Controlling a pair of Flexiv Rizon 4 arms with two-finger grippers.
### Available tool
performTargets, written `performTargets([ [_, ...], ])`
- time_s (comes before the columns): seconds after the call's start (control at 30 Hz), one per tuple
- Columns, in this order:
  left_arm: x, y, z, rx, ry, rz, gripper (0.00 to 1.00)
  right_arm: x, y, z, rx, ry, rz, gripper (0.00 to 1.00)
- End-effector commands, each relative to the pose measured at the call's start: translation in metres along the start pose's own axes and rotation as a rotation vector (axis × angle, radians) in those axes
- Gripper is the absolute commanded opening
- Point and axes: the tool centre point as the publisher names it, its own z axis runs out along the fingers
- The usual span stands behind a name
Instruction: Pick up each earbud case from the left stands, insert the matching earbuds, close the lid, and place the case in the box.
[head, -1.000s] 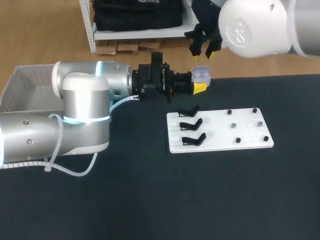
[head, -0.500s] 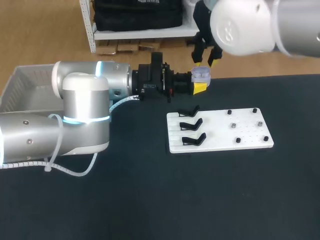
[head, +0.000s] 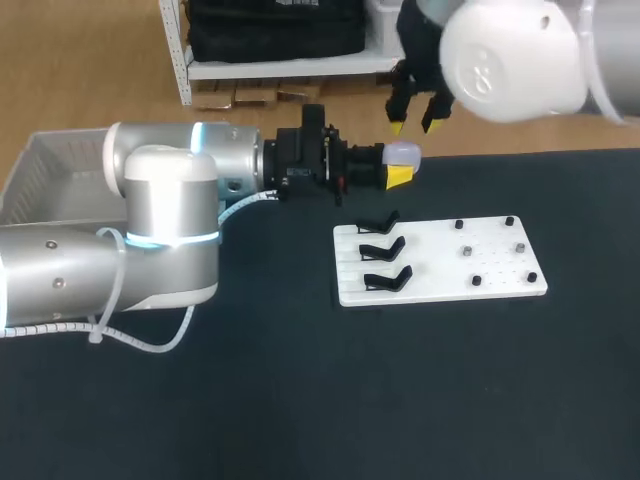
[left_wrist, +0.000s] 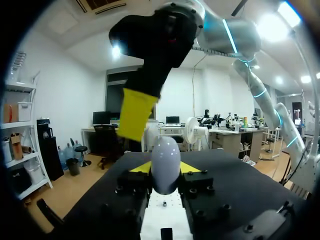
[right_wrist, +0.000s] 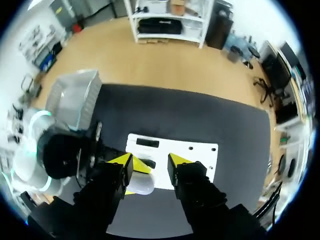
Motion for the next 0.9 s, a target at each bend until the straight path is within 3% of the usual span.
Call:
performTargets([
  [0.03, -0.007, 0.0, -0.019, -0.035, -0.026, 0.025, 0.0, 0.01, -0.023, -0.014, -0.088, -0.167, 0.16, 1.0],
  [0.2, -0.027, 0.0, -0.062, -0.073, -0.036, 0.066, 0.0, 0.01, -0.023, -0.014, -0.088, -0.167, 0.16, 1.0],
  [0.47, -0.043, 0.013, -0.166, -0.122, 0.066, 0.131, 0.0, 0.01, -0.023, -0.014, -0.088, -0.167, 0.16, 1.0],
  [0.67, -0.042, 0.028, -0.242, -0.18, 0.098, 0.161, 0.0, 0.01, -0.023, -0.014, -0.088, -0.167, 0.16, 1.0],
  [0.9, -0.012, 0.049, -0.304, -0.256, 0.146, 0.125, 0.0, 0.01, -0.023, -0.014, -0.088, -0.167, 0.16, 1.0],
])
